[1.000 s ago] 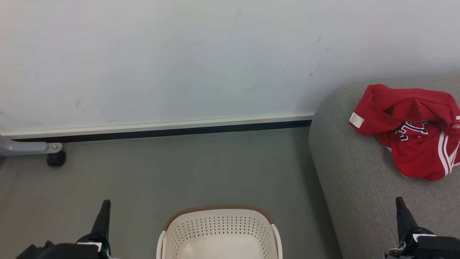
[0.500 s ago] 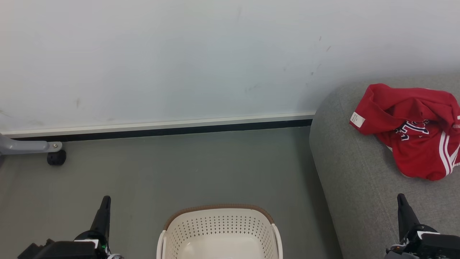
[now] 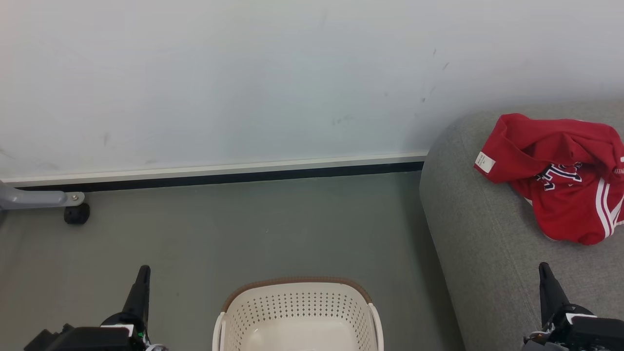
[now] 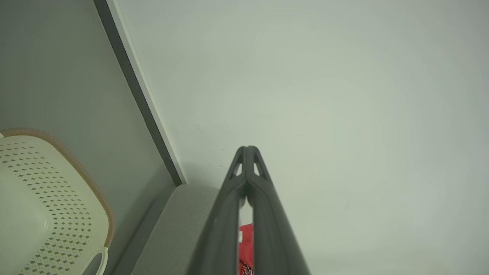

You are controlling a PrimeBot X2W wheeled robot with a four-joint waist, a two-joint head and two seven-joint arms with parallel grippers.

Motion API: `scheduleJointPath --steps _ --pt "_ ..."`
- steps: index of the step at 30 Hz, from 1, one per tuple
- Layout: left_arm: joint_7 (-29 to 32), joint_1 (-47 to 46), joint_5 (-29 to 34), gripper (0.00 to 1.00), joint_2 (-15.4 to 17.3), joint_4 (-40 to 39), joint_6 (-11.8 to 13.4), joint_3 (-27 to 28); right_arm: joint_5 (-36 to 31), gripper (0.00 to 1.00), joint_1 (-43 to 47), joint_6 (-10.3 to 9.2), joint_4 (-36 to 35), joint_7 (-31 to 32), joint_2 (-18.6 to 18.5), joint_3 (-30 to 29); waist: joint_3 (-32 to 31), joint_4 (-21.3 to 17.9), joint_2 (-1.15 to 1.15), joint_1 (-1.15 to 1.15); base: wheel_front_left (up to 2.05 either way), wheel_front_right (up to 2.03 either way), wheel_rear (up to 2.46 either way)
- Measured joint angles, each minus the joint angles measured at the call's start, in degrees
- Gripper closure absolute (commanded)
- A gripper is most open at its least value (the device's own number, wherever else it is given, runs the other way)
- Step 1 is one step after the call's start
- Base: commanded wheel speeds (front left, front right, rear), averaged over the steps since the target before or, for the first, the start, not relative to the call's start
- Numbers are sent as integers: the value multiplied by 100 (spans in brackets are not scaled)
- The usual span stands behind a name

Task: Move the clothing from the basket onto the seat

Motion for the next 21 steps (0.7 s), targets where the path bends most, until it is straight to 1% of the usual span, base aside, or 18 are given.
scheduleJointPath --steps 21 --pt "0 0 -5 100 0 1 0 -1 1 100 0 5 0 0 0 1 0 0 0 0 0 0 0"
